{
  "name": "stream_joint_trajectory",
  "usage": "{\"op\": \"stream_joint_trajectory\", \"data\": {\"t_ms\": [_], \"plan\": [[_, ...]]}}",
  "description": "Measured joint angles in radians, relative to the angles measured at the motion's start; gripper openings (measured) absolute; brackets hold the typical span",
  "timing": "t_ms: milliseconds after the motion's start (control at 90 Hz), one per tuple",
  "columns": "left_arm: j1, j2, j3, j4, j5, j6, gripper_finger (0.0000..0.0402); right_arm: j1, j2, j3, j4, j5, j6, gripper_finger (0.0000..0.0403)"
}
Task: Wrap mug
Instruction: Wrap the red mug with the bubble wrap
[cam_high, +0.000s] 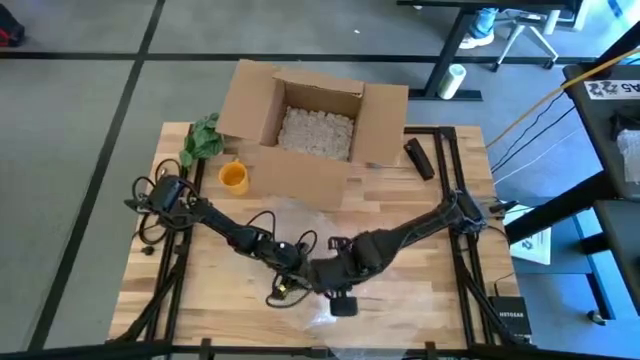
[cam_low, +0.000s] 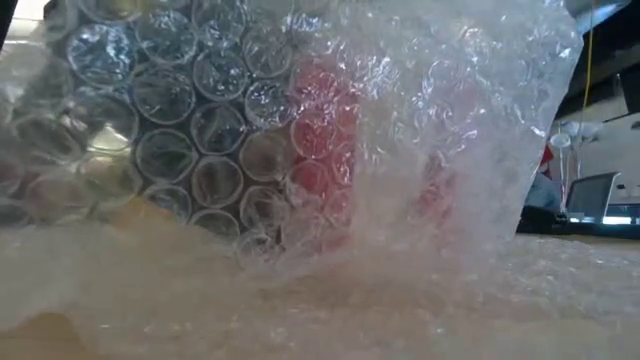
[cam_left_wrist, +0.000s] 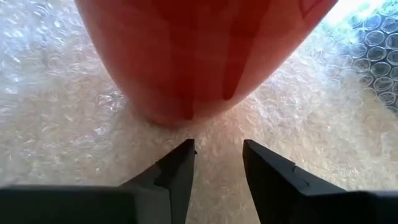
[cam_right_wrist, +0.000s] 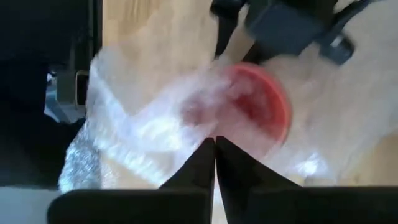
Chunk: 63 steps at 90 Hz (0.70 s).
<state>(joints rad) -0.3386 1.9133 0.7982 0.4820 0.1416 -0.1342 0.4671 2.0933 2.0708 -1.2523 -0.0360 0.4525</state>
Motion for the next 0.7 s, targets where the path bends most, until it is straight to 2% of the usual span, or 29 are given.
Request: {"op": "stream_joint_trajectory", "data": {"t_ms": [333,500,700], "plan": [[0.0,0.0,0.0,0.0,0.0,0.0,0.0121,0.095,0.0,-0.002,0.037,0.019,0.117,0.0],[0.0,0.0,0.0,0.004,0.0,0.0,0.0121,0.096,0.0,-0.004,0.11,0.029,0.094,0.0],[0.0,0.0,0.0,0.005,0.0,0.004,0.0121,0.066,0.003,-0.004,0.104,0.034,0.046,0.0]]}}
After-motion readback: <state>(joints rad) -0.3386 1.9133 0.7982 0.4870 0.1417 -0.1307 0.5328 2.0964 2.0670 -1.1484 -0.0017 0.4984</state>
